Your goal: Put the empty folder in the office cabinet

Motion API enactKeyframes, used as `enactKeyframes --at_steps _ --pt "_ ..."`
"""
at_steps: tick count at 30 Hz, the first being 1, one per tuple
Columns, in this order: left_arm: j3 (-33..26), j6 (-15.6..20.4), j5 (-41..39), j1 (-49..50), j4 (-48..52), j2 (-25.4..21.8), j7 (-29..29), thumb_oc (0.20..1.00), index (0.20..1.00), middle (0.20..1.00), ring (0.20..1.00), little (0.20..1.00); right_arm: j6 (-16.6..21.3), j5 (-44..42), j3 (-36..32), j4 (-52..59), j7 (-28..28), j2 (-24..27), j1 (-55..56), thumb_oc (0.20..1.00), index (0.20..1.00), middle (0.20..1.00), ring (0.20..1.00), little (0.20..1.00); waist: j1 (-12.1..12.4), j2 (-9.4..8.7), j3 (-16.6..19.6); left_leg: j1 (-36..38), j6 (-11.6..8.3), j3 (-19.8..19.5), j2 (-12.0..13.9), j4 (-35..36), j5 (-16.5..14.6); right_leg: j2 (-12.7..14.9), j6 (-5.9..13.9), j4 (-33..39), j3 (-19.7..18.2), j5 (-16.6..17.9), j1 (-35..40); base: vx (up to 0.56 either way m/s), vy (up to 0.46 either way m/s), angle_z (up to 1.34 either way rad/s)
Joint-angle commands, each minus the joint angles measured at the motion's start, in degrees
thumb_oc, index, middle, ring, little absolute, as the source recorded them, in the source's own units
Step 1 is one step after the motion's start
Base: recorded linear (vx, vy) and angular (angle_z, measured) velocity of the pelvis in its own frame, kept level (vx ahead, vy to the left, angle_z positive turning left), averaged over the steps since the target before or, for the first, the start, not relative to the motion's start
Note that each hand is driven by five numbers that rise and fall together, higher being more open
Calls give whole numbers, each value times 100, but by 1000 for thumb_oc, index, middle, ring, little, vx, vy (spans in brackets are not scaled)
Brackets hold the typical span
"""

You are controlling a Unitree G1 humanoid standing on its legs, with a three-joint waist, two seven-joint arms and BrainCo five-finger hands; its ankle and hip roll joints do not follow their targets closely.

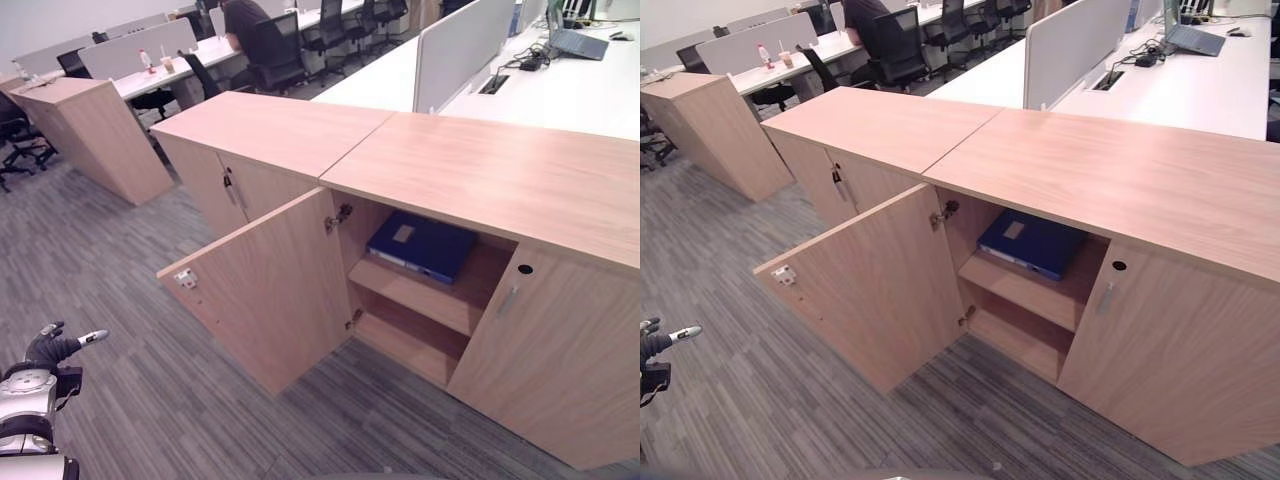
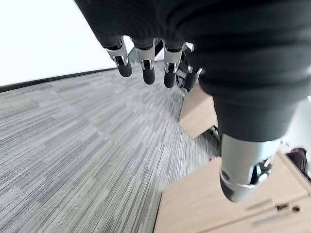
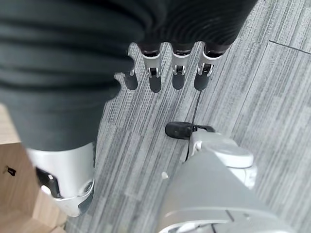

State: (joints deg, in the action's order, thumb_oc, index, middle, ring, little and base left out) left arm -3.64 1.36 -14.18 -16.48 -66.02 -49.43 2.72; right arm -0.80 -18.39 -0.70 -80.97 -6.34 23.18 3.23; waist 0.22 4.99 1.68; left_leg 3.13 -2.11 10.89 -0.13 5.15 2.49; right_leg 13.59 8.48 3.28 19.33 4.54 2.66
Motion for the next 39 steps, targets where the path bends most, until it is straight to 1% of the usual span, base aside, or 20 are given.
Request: enactKeyframes --at_steps 1,3,5,8,9,10,13,14,20,23,29,33,34,35,36,37,38,39 --pt "186 158 -40 -934 -380 -369 20 1000 1000 1000 1000 1000 -71 26 -83 -314 -47 -61 -267 1000 1000 1000 1000 1000 -47 -241 9 34 267 -141 -234 -202 -706 647 534 -233 185 393 -292 25 140 -1" --pt "362 134 -101 -1190 -473 -299 56 1000 1000 1000 1000 1000 -82 1 -92 -294 -58 -46 -245 1000 1000 1000 1000 1000 -107 -264 3 76 303 -104 -269 -240 -756 686 560 -279 186 496 -311 17 118 -6" --pt "506 121 -129 -1348 -502 -246 107 1000 1000 1000 1000 1000 -98 27 -80 -287 -73 -54 -235 1000 1000 1000 1000 1000 -127 -283 -6 126 339 -49 -289 -260 -803 721 587 -304 196 573 -320 11 78 -23" --pt "733 87 -188 -1577 -484 -42 193 1000 1000 1000 1000 1000 -128 44 -71 -297 -107 -29 -234 1000 1000 1000 1000 1000 -169 -318 -14 189 394 47 -332 -302 -875 766 614 -339 199 716 -359 -1 74 -22" --pt "739 87 -189 -1582 -486 -41 192 1000 1000 1000 1000 1000 -128 44 -74 -297 -107 -29 -233 1000 1000 1000 1000 1000 -163 -319 -15 190 395 50 -332 -302 -876 766 614 -339 195 717 -360 4 76 -12" --pt "868 70 -246 -1730 -453 137 220 1000 1000 1000 1000 1000 -151 73 -58 -318 -115 -21 -247 1000 1000 1000 1000 1000 -190 -337 -28 249 426 110 -355 -318 -918 800 636 -362 222 819 -379 3 61 -11" --pt "986 60 -378 -1883 -346 416 207 1000 1000 1000 1000 1000 -171 81 -58 -331 -130 -31 -247 1000 1000 1000 1000 1000 -197 -374 -42 307 461 197 -373 -337 -961 852 652 -398 288 934 -398 20 59 -20" --pt "1029 64 -404 -1916 -303 502 201 1000 1000 1000 1000 1000 -173 86 -53 -334 -134 -28 -239 1000 1000 1000 1000 1000 -193 -342 -45 400 442 148 -326 -310 -1066 804 652 -426 293 880 -350 51 43 -16" --pt "1259 61 -556 -2007 -46 1114 176 1000 1000 1000 1000 1000 -205 135 -53 -373 -117 0 -251 1000 1000 1000 1000 1000 -246 -429 -102 528 468 264 -334 -290 -1115 878 652 -520 534 1008 -367 9 32 -11" --pt "1196 38 -862 -1933 -66 1328 207 1000 1000 1000 1000 1000 -211 147 -45 -345 -116 13 -225 1000 1000 1000 1000 1000 -269 -482 -116 574 475 317 -323 -269 -1123 897 652 -559 611 1061 -391 10 15 -7" --pt "1053 -11 -1107 -1894 -317 1561 235 1000 1000 1000 1000 1000 -207 182 19 -312 -141 -4 -214 1000 1000 1000 1000 1000 -308 -562 -137 633 486 412 -322 -244 -1140 900 652 -566 690 1093 -427 1 6 -6" --pt "1167 -53 -952 -1890 -449 1812 274 1000 1000 1000 1000 1000 -221 234 87 -327 -156 -41 -179 1000 1000 1000 1000 1000 -349 -641 -126 652 497 441 -331 -218 -1148 905 652 -586 738 1092 -455 0 0 0" --pt "1201 -34 -955 -1843 -347 1919 265 1000 1000 1000 1000 1000 -219 241 92 -322 -141 -57 -175 1000 1000 1000 1000 1000 -354 -652 -131 655 501 436 -335 -211 -1147 908 652 -584 754 1085 -455 0 0 0" --pt "1201 -37 -954 -1836 -338 1923 260 1000 1000 1000 1000 1000 -219 241 91 -320 -140 -55 -170 1000 1000 1000 1000 1000 -353 -650 -128 656 501 435 -335 -210 -1147 909 652 -583 755 1085 -453 0 0 0" --pt "1243 -23 -1038 -1762 -139 2053 264 1000 1000 1000 1000 1000 -211 248 102 -324 -121 -77 -179 1000 1000 1000 1000 1000 -351 -661 -140 655 504 430 -338 -209 -1147 911 652 -587 775 1077 -451 0 0 0" --pt "1243 -30 -1039 -1749 -123 2057 257 1000 1000 1000 1000 1000 -210 248 102 -325 -121 -75 -174 1000 1000 1000 1000 1000 -351 -659 -136 656 504 428 -338 -209 -1147 911 652 -587 776 1076 -450 -30 -3 1" --pt "1602 18 -1167 -1264 1125 2507 365 1000 1000 1000 1000 1000 -207 279 112 -322 -84 -164 -182 1000 1000 1000 1000 1000 -327 -685 -167 640 518 400 -351 -202 -1143 939 652 -594 845 1075 -439 0 0 0" --pt "1604 0 -1166 -1232 1163 2508 354 1000 1000 1000 1000 1000 -207 281 112 -319 -83 -164 -167 1000 1000 1000 1000 1000 -326 -684 -156 642 518 398 -351 -201 -1143 939 652 -593 847 1074 -437 -48 -2 11"
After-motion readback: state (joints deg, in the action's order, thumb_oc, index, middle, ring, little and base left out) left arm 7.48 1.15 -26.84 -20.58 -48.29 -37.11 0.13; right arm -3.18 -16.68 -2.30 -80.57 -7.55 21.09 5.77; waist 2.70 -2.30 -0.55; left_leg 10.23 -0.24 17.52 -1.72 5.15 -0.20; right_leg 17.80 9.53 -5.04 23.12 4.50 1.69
